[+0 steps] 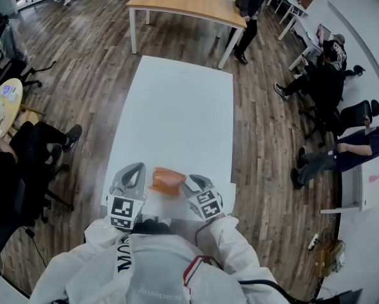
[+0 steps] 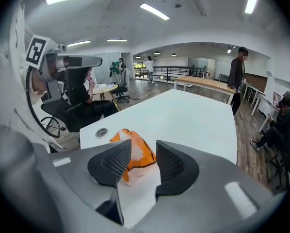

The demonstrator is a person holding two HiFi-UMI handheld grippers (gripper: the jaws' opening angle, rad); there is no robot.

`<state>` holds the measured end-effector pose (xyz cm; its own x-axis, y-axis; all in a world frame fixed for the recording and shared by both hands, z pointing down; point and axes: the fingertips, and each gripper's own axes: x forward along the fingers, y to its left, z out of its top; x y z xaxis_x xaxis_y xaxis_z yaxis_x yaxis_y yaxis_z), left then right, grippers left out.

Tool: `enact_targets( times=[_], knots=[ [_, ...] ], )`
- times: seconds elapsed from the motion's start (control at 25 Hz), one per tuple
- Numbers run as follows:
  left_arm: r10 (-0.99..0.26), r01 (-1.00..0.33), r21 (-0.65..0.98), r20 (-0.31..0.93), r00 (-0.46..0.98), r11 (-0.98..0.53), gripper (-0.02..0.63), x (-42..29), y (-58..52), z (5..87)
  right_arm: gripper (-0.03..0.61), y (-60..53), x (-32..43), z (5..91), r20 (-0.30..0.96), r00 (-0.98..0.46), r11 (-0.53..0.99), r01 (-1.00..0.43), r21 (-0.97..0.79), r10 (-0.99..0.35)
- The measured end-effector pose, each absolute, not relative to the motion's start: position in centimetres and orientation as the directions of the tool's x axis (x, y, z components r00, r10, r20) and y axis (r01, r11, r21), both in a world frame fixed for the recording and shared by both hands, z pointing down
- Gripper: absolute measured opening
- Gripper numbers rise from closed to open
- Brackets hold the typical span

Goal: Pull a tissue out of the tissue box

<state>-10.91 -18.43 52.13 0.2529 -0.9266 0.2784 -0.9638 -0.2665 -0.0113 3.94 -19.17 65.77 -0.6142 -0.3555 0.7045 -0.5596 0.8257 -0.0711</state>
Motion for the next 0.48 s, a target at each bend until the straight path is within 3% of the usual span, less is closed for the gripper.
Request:
enact_targets(
  times=[0.48],
  knots=[
    [-0.926,-0.967,-0.005,0.288,0.243,-0.255,0.0,-11.6,-18.2,52.5,0.155,-18.5,2.1,69.5,0.774,-0.585,0.884,-0.461,-0.072,-0.242]
  ],
)
